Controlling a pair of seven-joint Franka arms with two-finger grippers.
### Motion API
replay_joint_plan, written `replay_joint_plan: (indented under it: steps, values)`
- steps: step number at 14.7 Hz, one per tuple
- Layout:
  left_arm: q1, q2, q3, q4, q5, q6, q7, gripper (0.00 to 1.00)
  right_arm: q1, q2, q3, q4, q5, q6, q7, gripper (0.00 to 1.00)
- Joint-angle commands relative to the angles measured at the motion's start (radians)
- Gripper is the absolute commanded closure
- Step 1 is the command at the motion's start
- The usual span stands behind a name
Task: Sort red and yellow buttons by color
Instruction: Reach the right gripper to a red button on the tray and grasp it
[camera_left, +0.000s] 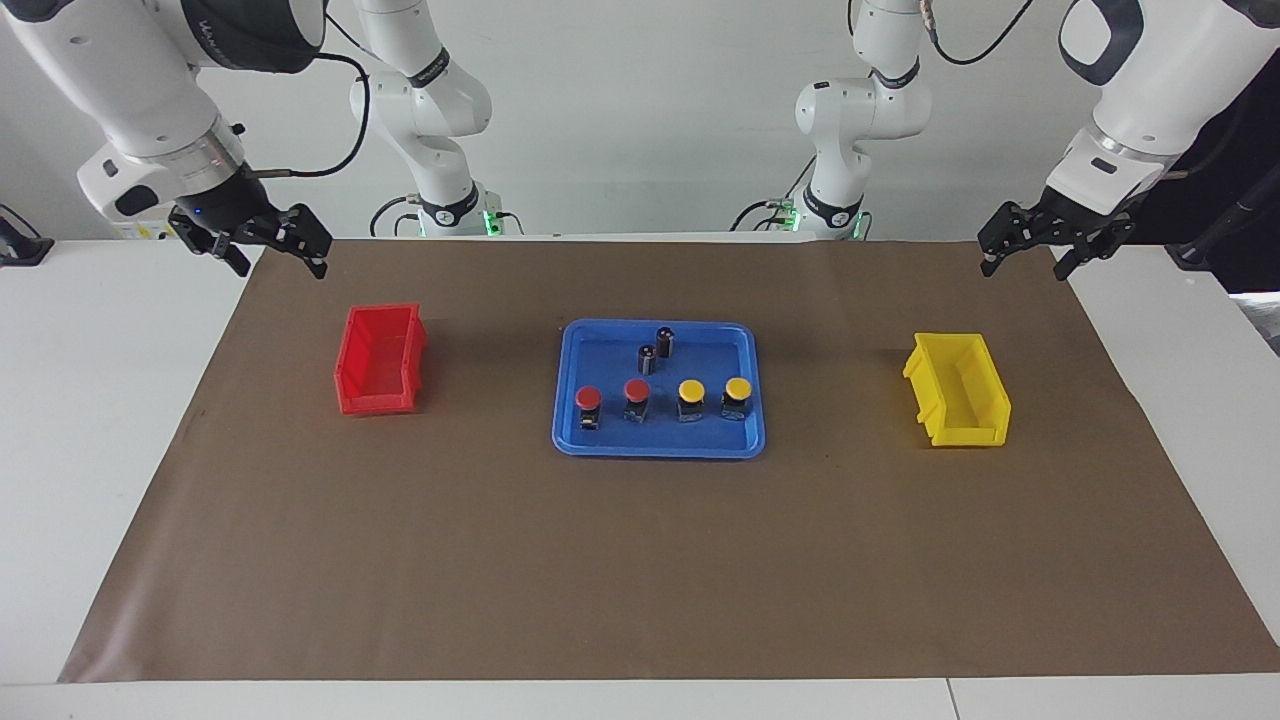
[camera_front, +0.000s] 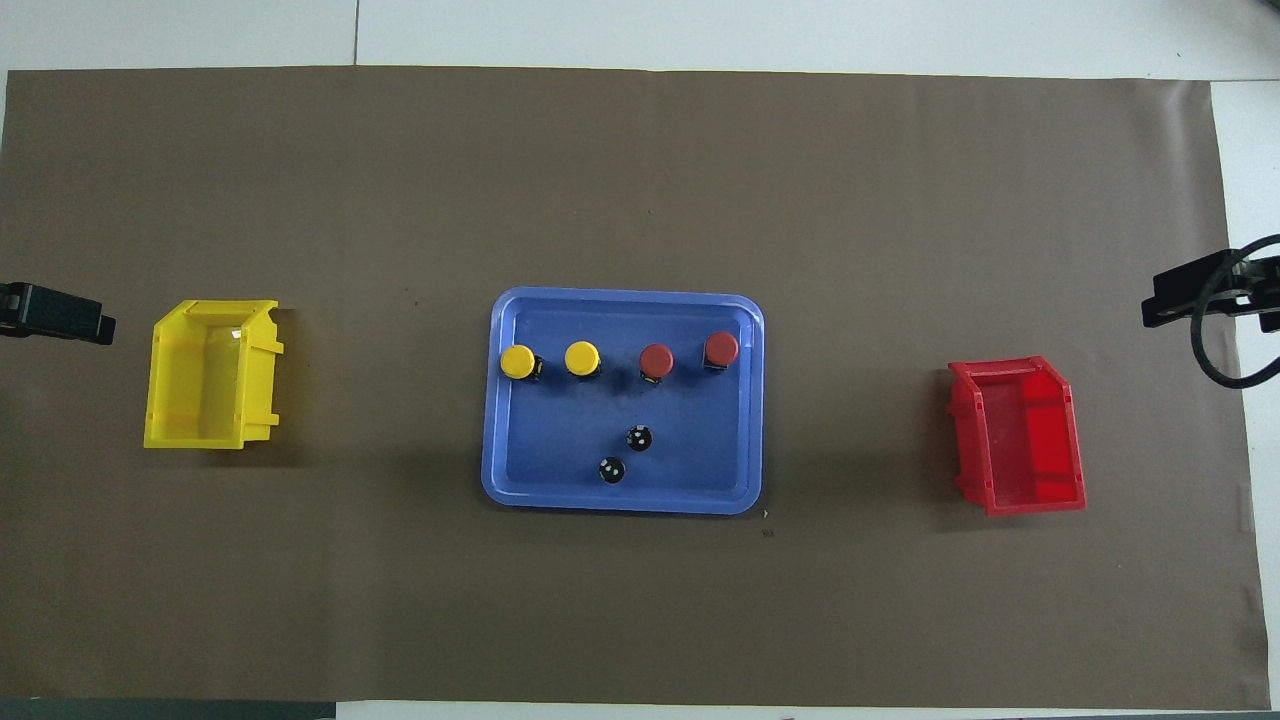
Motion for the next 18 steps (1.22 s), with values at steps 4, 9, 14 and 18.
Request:
replay_joint_plan:
  steps: [4,9,14,18]
  values:
    - [0.003,-0.036,0.000,-0.051,0.011,0.037,0.009,0.00,0.183,0.211,0.016,0.259,-0.005,-0.060,0.193,0.00]
    - [0.005,-0.059,0.000,-0.105,0.011,0.080,0.011,0.00,0.384,0.357,0.023,0.290,-0.001,0.159,0.474,0.00]
    - [0.003,-0.064,0.000,-0.117,0.009,0.085,0.009,0.00,0.484,0.369,0.023,0.049,-0.014,0.429,0.583,0.00]
    - [0.005,-0.073,0.000,-0.130,0.009,0.097,0.009,0.00,0.498,0.379,0.023,-0.089,-0.028,0.551,0.587,0.00]
